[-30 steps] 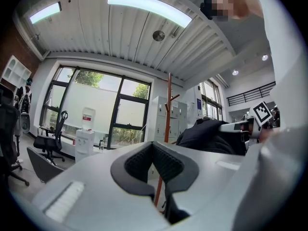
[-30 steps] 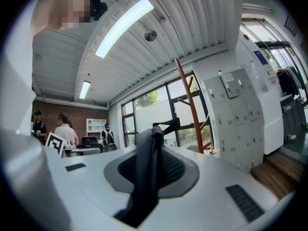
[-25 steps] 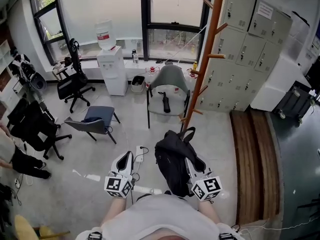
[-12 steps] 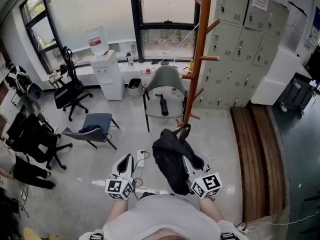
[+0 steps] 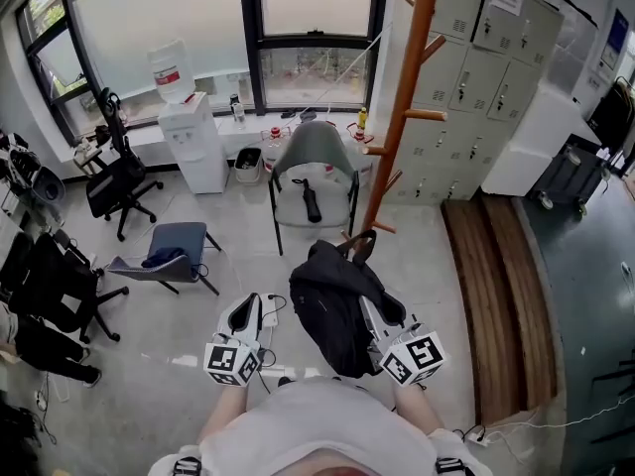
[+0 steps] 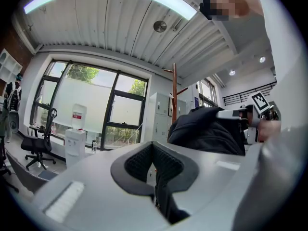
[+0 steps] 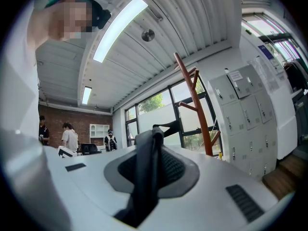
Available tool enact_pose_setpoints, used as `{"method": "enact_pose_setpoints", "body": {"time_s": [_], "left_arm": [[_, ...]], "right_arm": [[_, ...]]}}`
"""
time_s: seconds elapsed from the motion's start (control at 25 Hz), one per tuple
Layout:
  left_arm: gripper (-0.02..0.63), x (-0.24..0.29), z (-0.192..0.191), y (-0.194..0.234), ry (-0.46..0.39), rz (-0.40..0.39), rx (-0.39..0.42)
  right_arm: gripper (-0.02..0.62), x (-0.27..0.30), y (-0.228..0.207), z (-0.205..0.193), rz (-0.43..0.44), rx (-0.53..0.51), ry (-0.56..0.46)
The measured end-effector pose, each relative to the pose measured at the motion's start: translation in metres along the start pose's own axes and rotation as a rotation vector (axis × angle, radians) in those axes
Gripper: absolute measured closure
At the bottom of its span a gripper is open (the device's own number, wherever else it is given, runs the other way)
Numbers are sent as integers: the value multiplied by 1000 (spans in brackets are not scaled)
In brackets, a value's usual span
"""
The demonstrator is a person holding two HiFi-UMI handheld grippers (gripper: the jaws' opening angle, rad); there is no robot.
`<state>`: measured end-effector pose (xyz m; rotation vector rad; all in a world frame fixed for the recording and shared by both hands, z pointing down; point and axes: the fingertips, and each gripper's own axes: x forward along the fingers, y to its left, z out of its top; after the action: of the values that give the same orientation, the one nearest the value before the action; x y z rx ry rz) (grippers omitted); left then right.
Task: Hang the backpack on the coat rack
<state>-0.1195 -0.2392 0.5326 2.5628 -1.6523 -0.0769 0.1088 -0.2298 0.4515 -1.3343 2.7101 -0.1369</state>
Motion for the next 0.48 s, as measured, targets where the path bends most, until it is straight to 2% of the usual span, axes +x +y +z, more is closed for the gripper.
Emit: {"method": "enact_pose_setpoints", "body": {"time_s": [0.24,0.48], "left_arm": [[595,-4,-15,21,27,10,-35],[595,-5,-17,36,27,12,-52]], "right_arm": [[526,25,11,35,27,-55,-46],[526,53,3,77,21,-73,-116]]}}
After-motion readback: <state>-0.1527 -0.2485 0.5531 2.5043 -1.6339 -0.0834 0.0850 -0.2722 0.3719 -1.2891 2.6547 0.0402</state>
